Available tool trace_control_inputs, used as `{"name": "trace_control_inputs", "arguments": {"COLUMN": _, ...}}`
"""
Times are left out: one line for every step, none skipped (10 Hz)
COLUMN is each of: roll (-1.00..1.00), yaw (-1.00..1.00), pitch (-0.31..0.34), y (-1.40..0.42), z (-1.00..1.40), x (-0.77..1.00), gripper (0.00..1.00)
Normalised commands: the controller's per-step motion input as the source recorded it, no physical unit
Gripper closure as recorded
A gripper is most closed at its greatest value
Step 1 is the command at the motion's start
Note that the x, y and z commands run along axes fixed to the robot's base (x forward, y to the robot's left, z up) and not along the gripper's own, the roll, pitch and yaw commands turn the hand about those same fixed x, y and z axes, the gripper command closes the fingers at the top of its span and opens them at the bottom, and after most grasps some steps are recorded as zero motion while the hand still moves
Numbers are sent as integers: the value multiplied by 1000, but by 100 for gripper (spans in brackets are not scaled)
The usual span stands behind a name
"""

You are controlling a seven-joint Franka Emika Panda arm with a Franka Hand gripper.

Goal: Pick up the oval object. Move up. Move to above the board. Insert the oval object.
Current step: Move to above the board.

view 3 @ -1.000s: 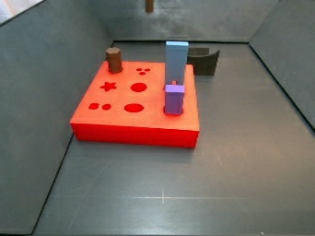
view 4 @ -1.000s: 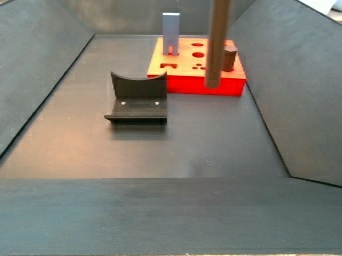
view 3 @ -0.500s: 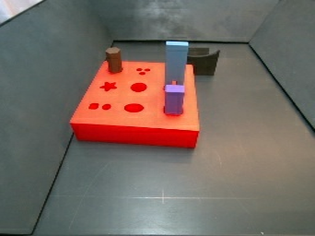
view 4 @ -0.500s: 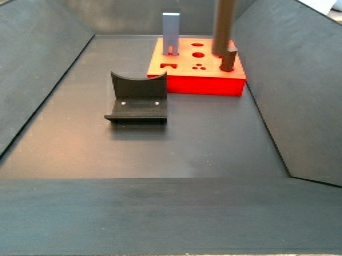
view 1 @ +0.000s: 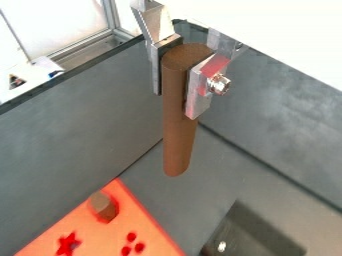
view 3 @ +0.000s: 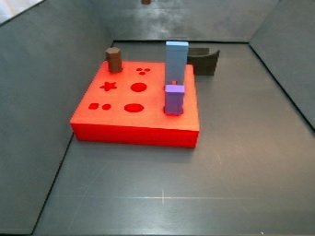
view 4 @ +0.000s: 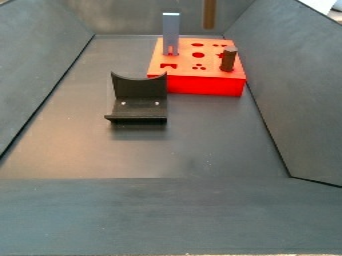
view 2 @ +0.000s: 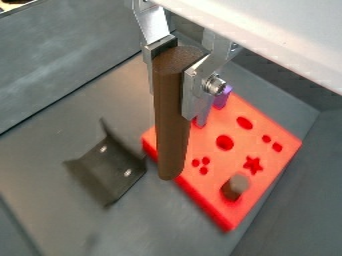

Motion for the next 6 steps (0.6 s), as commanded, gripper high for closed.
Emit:
{"name": "trace_control_inputs", "arguments": {"roll": -1, "yaw": 14, "pitch": 17, "y": -1000, "z": 72, "x": 59, "gripper": 100}}
{"name": "trace_control_inputs", "arguments": {"roll": -9, "yaw": 13, "pitch": 21, "y": -1000, "z": 74, "x": 60, "gripper": 100}}
{"name": "trace_control_inputs", "arguments": {"roll": -5, "yaw": 12, "pitch": 34, "y": -1000, "z": 78, "x": 63, "gripper": 100}}
{"name": "trace_control_inputs", "arguments": {"roll": -9, "yaw": 11, "pitch": 45, "y": -1000, "z": 80, "x": 68, "gripper": 100}}
{"name": "trace_control_inputs", "arguments": {"roll": 5, "yaw": 6, "pitch": 61, "y": -1000, "z": 81, "x": 80, "gripper": 100}}
{"name": "trace_control_inputs", "arguments": {"roll": -7, "yaw": 6, "pitch": 73, "y": -1000, "z": 80, "x": 88, "gripper": 100}}
